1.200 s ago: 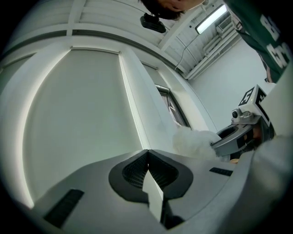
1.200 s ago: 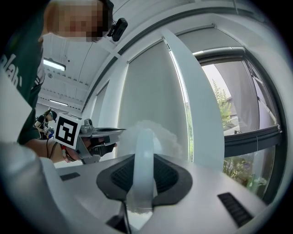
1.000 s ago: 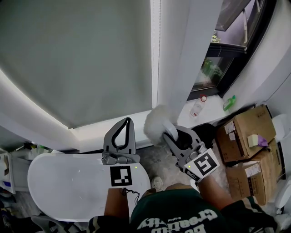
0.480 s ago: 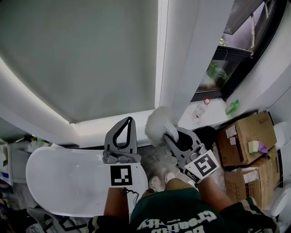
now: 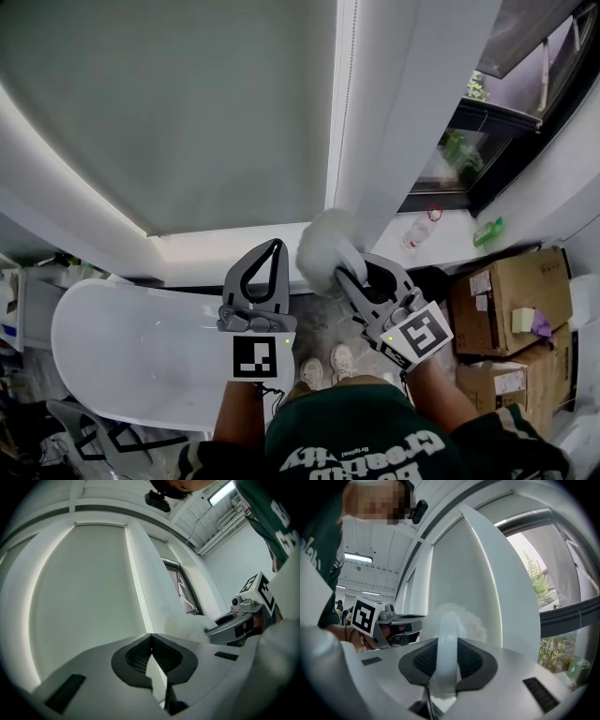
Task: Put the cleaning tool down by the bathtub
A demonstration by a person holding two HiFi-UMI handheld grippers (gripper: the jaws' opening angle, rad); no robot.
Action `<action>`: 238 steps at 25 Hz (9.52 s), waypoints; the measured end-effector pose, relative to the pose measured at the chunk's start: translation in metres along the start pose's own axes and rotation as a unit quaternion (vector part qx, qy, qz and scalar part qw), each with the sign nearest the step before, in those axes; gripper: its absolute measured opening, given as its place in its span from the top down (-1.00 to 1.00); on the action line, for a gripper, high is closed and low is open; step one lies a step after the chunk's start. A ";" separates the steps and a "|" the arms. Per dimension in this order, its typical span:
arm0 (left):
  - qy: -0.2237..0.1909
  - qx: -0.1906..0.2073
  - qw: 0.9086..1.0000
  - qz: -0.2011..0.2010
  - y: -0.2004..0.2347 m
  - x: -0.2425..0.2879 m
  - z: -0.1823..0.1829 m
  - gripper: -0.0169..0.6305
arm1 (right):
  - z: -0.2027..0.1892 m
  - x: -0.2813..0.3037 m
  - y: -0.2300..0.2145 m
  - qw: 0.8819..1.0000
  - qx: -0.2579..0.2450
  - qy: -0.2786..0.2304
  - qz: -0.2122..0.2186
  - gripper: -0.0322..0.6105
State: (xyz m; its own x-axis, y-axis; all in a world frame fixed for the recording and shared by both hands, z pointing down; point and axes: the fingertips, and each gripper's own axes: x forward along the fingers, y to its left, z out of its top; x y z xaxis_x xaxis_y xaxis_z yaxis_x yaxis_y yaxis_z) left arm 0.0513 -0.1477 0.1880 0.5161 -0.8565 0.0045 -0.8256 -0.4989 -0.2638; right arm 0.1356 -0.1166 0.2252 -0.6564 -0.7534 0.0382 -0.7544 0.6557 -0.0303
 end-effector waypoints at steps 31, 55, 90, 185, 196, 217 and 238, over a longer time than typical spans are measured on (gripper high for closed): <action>0.042 0.015 0.995 0.094 0.008 -0.007 -0.014 0.92 | -0.009 0.029 -0.002 0.992 -0.004 -0.008 0.123 0.61; 0.086 0.013 0.986 0.146 0.046 -0.025 -0.071 0.92 | -0.066 0.083 0.014 0.987 0.041 0.007 0.158 0.61; 0.060 -0.038 0.988 0.139 0.151 -0.042 -0.279 0.92 | -0.261 0.238 0.049 0.982 -0.019 0.141 0.122 0.61; 0.125 -0.111 0.957 0.238 0.196 -0.036 -0.454 0.92 | -0.599 0.389 0.039 0.899 -0.100 0.387 0.180 0.61; 0.136 -0.115 0.955 0.239 0.190 -0.041 -0.457 0.92 | -0.616 0.402 0.046 0.886 -0.109 0.410 0.186 0.61; 0.151 -0.111 0.953 0.237 0.185 -0.053 -0.465 0.92 | -0.619 0.420 0.055 0.871 -0.120 0.427 0.209 0.56; 0.148 -0.118 0.952 0.241 0.183 -0.057 -0.466 0.92 | -0.603 0.416 0.053 0.885 -0.110 0.398 0.216 0.27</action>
State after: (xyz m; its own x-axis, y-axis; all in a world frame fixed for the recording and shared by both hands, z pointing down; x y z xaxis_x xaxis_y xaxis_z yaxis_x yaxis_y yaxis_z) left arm -0.2354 -0.2515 0.5889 0.0072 -0.9755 0.2198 -0.9965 -0.0253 -0.0794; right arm -0.1767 -0.3658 0.8419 -0.6076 -0.2142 0.7648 -0.3575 0.9336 -0.0225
